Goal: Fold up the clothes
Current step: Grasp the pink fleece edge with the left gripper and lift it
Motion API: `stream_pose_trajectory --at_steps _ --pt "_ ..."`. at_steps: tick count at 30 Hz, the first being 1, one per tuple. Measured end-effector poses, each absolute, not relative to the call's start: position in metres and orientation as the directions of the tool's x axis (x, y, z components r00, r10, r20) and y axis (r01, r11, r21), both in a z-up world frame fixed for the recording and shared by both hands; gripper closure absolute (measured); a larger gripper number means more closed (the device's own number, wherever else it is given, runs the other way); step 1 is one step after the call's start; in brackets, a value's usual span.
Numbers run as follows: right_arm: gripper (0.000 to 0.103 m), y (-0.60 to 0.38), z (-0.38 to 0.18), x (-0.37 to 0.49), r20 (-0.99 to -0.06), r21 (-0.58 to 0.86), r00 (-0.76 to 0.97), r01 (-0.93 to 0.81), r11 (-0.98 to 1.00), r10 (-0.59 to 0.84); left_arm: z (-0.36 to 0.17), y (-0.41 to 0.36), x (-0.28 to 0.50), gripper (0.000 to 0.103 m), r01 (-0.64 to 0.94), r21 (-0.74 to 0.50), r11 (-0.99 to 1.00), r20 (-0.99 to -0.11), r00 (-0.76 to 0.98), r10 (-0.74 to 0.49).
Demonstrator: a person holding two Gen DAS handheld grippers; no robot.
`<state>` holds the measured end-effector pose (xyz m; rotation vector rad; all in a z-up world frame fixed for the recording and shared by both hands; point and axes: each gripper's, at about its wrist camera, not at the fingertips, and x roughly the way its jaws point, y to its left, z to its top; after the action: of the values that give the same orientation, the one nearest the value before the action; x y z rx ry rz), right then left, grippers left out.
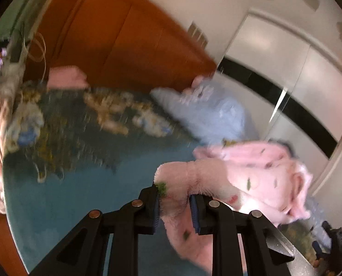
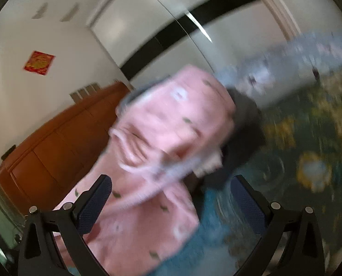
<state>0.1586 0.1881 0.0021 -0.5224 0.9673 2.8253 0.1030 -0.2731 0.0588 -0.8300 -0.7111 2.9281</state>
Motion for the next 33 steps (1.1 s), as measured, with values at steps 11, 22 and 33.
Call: stream_pose_trajectory --at_steps 11,22,33 --pt "0.000 0.184 -0.019 0.133 -0.453 0.652 -0.874 -0.189 -0.735 -0.177 0.013 -0.273 0.076 0.080 0.057 -0.463 -0.884 -0.557 -0.795 0.241" --pt "0.000 0.098 0.058 0.077 -0.452 0.117 -0.886 -0.175 -0.978 0.104 0.013 -0.275 0.060 0.079 -0.010 -0.487 -0.873 -0.552 -0.771 0.317" --pt "0.000 0.073 0.058 0.039 -0.394 -0.254 -0.791 -0.396 -0.882 0.469 0.016 -0.273 0.064 0.077 -0.030 -0.514 -0.857 -0.523 -0.782 0.340"
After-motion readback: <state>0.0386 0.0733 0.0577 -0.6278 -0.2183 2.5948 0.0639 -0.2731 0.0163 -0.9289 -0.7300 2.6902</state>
